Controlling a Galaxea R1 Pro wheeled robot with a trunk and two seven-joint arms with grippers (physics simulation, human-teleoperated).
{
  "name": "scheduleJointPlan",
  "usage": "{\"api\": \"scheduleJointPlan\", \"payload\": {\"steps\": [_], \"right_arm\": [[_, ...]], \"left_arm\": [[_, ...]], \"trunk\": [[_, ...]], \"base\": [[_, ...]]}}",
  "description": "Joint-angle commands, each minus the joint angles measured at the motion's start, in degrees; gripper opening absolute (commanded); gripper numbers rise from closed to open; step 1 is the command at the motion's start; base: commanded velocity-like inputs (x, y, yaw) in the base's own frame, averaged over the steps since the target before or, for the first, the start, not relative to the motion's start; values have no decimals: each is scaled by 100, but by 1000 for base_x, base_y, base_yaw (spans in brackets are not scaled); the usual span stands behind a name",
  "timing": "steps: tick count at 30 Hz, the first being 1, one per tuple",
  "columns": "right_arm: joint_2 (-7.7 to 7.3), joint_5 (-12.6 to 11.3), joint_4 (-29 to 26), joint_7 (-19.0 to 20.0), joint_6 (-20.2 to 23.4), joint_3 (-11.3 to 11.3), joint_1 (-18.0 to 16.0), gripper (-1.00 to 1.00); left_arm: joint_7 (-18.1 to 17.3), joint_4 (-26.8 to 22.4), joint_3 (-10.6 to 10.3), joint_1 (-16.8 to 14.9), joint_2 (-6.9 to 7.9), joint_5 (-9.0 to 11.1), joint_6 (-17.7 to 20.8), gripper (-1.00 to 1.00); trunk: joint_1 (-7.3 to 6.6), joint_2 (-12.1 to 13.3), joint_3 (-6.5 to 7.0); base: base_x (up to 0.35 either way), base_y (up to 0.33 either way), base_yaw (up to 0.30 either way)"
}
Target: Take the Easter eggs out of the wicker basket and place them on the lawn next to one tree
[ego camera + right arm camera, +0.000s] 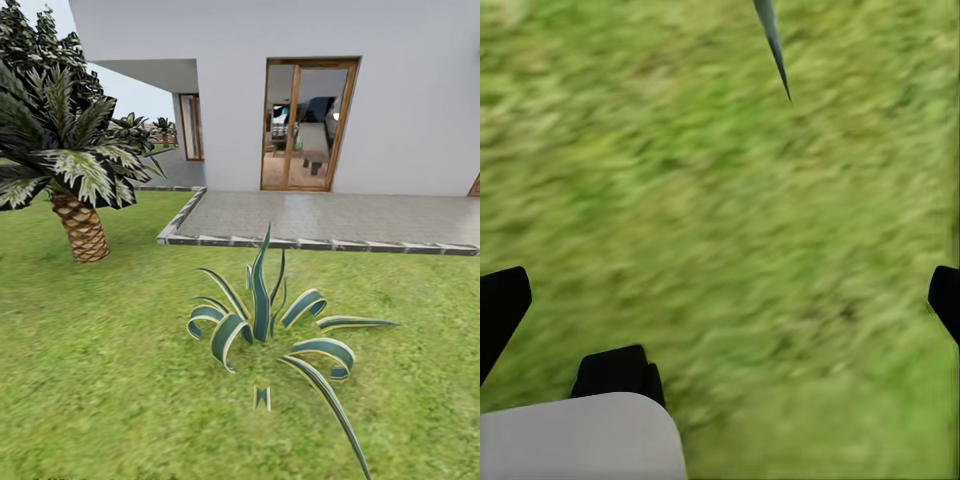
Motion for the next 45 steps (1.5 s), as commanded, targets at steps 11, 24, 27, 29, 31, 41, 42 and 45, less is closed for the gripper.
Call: {"api": "scheduleJointPlan", "payload": {"steps": [11,24,27,29,31,41,42,45], "right_arm": [[1,2,5,-1,-19,-9,-3,100],[1,2,6,-1,-19,-9,-3,100],[1,2,6,-1,-19,-9,-3,100],[1,2,6,-1,-19,-9,-3,100],[1,2,6,-1,-19,-9,-3,100],[1,2,6,23,-27,-9,-3,100],[1,2,6,24,-27,-9,-3,100],[1,2,5,25,-27,-9,-3,100]], "left_arm": [[-3,5,9,-3,-3,48,-14,100],[-3,6,4,-2,-3,48,-15,100],[-4,10,7,-5,-3,48,-15,100],[-5,7,6,-5,-3,48,-15,100],[-4,8,9,-3,-3,48,-15,100],[-2,4,10,-5,-3,48,-15,100],[-2,5,10,-6,-3,48,-13,100],[-2,10,10,-3,-3,48,-15,100]], "trunk": [[1,-2,-5],[1,-2,-5],[1,-2,-5],[1,-2,-5],[1,-2,-5],[1,-2,-5],[1,-2,-5],[1,-2,-5]], "base": [[113,-260,223],[1,-278,230],[0,-279,233],[0,-279,222],[0,-279,191],[70,-279,26],[125,-279,1],[127,-279,0]]}}
